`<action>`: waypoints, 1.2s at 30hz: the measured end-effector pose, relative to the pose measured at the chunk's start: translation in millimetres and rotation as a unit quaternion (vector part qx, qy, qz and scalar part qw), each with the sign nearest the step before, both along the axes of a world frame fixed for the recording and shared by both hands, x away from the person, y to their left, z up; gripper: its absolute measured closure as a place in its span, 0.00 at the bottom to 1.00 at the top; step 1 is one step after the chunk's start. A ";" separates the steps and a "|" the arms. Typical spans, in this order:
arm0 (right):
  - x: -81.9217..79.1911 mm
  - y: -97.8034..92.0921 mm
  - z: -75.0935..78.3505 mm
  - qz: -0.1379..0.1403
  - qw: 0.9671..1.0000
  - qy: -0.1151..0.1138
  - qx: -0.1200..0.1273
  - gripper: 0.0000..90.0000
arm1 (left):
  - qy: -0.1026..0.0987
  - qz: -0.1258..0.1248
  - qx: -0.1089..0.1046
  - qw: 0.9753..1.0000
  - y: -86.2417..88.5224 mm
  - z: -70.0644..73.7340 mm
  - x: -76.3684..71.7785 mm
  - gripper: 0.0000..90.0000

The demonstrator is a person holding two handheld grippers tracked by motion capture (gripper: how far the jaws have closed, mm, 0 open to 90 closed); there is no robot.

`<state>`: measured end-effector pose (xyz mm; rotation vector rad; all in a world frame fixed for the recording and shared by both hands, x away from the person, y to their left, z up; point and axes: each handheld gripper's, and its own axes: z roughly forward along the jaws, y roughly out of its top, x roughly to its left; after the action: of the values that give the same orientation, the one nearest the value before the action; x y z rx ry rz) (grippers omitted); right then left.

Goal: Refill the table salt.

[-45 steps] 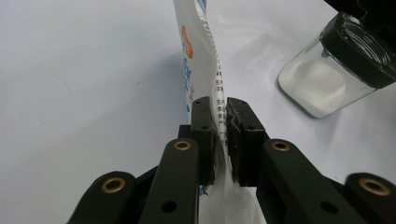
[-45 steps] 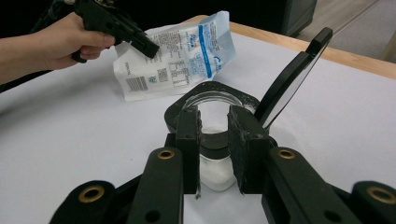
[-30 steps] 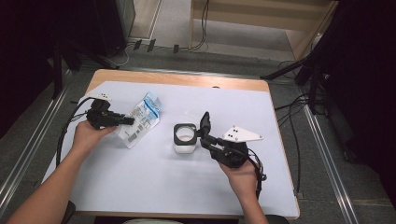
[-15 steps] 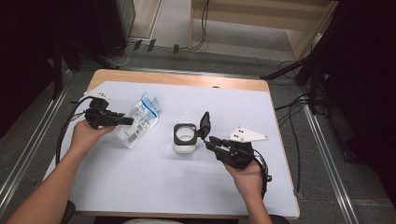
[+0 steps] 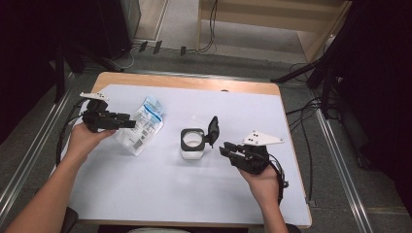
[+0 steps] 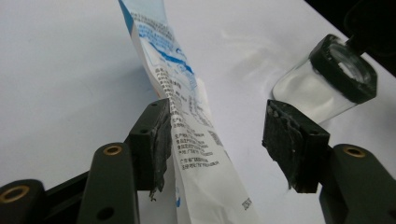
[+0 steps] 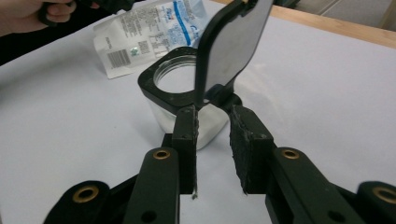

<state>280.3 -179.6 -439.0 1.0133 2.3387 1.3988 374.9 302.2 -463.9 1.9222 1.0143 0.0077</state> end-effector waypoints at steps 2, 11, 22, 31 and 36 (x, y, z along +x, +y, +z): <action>2.8 -3.6 -0.3 -0.007 1.000 0.003 0.000 0.87 | -0.001 -0.001 0.002 1.000 1.1 3.0 -1.7 0.47; 23.4 -9.2 4.3 -0.042 0.998 0.021 0.045 1.00 | 0.011 -0.013 -0.002 1.000 -2.9 6.8 -5.7 0.48; 40.1 10.4 2.9 -0.018 0.998 0.039 0.054 1.00 | 0.003 -0.015 -0.011 1.000 -3.0 11.8 -16.4 0.48; 44.6 22.5 4.7 -0.006 0.999 0.039 0.037 1.00 | 0.005 -0.010 -0.018 1.000 2.2 10.5 -19.6 0.49; 48.6 33.2 6.1 0.010 0.999 0.038 0.032 0.99 | 0.005 -0.008 -0.016 1.000 2.1 10.0 -20.1 0.49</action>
<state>328.8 -146.4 -432.9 1.0827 2.3783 1.4757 354.8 304.3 -453.9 1.9027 1.0001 -0.0274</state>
